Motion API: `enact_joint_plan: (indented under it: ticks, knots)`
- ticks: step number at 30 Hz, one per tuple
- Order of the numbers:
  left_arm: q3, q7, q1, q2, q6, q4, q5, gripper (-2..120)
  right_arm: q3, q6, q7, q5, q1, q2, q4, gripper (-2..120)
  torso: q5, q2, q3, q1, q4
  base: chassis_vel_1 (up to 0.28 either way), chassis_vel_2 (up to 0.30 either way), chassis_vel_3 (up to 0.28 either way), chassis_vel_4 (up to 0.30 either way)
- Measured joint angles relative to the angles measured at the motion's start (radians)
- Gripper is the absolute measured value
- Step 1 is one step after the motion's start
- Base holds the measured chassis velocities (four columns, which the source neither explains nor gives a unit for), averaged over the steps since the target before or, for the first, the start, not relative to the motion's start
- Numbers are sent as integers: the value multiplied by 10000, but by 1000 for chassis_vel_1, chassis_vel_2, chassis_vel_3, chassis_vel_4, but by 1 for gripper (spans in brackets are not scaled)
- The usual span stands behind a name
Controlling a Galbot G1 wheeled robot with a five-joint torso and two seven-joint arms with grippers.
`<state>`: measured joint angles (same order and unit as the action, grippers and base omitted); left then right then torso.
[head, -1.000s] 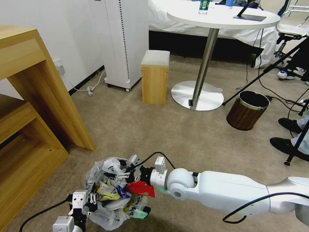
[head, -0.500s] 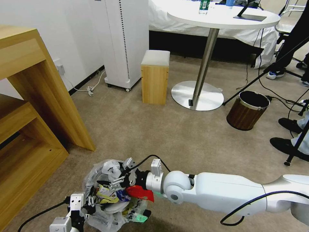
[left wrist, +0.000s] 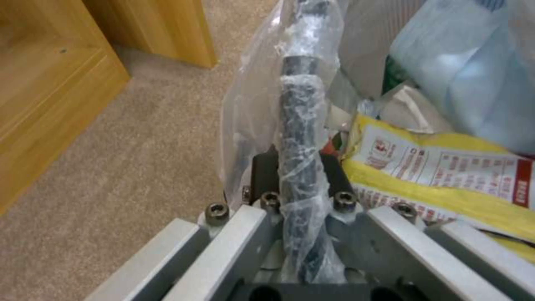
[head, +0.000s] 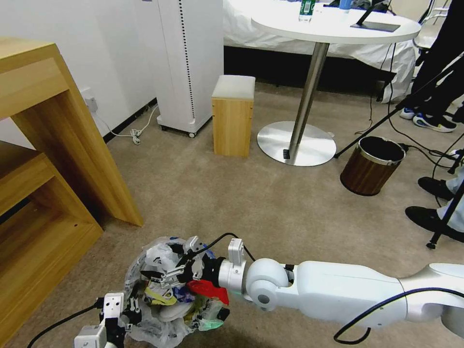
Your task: Pick up the trash bin and place the garbage on the floor into it.
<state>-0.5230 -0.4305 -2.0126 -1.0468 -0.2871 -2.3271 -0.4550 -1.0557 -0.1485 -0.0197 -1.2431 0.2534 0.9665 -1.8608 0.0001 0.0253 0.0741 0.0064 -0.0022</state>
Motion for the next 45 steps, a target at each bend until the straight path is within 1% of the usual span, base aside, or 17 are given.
enact_joint_plan:
  ticks: [5,10,12,15,17,29,32,36,39,45]
  knots:
    - [8,-23,37,12,-10,-3,-103,0,-1,-19,-13,-12,96,-54,-66,100,0,0,0,-1,1,0,0,0,0]
    - [31,-35,82,-9,-50,-9,-100,0,-199,56,363,90,314,-65,86,100,0,-1,0,0,0,0,0,0,0]
    - [-16,-28,38,16,-48,-66,-27,0,-384,287,569,234,443,-35,254,100,0,-1,0,0,0,0,0,0,0]
    - [-61,-37,27,41,-28,-90,-3,0,-435,471,610,245,471,-3,303,100,1,-1,0,0,1,0,0,0,0]
    - [-64,-33,10,50,0,-105,55,0,-481,692,803,-96,455,51,210,100,0,-1,0,0,0,0,0,0,0]
    - [-78,-50,5,144,28,-94,72,0,-667,759,1023,-557,356,170,-21,100,0,-1,0,0,1,0,0,0,0]
    - [-45,-52,-5,112,44,-46,154,0,-770,768,1145,-609,230,-22,-389,100,0,-1,0,0,0,0,0,0,0]
    - [-28,-50,5,83,48,-27,187,0,-775,760,1264,-671,95,-152,-586,100,0,-1,0,-1,2,0,0,0,0]
    - [-59,-36,5,84,73,-24,177,0,-656,760,1207,-668,-9,-509,-863,100,0,-1,0,0,0,0,0,0,0]
    - [-112,-35,20,85,42,-31,102,0,-467,760,1179,-609,151,-899,-1392,100,1,-1,0,0,0,0,0,0,0]
